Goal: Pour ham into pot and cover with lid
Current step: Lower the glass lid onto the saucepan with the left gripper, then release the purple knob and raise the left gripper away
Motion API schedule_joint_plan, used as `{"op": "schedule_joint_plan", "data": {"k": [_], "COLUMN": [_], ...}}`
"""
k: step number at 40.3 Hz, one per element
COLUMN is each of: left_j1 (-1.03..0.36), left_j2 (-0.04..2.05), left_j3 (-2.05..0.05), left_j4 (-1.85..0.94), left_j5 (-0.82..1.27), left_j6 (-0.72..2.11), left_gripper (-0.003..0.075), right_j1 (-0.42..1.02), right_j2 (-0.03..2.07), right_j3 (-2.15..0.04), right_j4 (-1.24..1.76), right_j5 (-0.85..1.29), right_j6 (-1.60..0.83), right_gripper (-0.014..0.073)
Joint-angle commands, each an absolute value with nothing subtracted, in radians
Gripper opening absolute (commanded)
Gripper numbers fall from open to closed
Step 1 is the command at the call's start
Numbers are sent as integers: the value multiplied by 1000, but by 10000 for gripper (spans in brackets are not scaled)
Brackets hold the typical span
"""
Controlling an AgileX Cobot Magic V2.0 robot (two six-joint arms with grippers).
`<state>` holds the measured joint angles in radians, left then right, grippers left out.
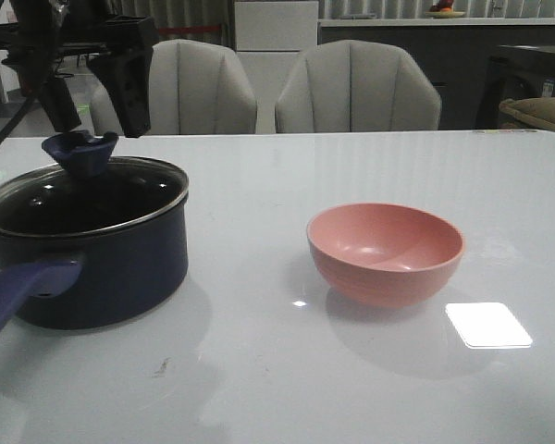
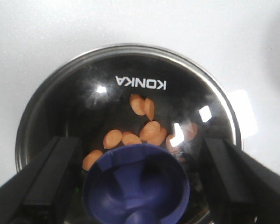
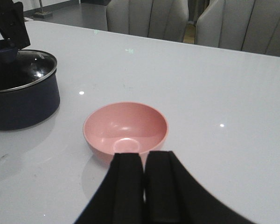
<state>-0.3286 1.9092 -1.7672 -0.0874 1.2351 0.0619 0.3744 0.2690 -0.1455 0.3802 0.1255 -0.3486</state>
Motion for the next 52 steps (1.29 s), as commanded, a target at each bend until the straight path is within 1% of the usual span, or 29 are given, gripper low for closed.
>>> {"op": "schedule_joint_plan", "data": {"k": [1, 8, 11, 16, 27, 40, 46, 52], "left_j1": [-337, -337, -337, -337, -337, -337, -337, -337], "left_j2": [1833, 1748, 1682, 1557, 1215, 795, 602, 411], "left_j3": [-1801, -1775, -1739, -1642, -1345, -1057, -920, -755], "left_j4": [-102, -102, -95, -68, -24, -31, -31, -32], "left_j5": [1268, 1268, 1266, 1233, 1138, 987, 884, 787], "left_j6": [66, 66, 66, 66, 66, 66, 66, 66], "left_gripper": [516, 465, 438, 417, 416, 413, 379, 307], "right_j1": [376, 376, 376, 376, 376, 376, 376, 376], "right_j2": [276, 276, 276, 276, 276, 276, 276, 276], "right_j3": [-173, -173, -173, -173, -173, -173, -173, -173], "right_j4": [386, 386, 386, 386, 386, 386, 386, 386], "right_j5": [48, 48, 48, 48, 48, 48, 48, 48], "right_j6": [-353, -353, -353, -353, -353, -353, -353, -353], "right_gripper": [162, 162, 162, 162, 162, 162, 162, 162]}}
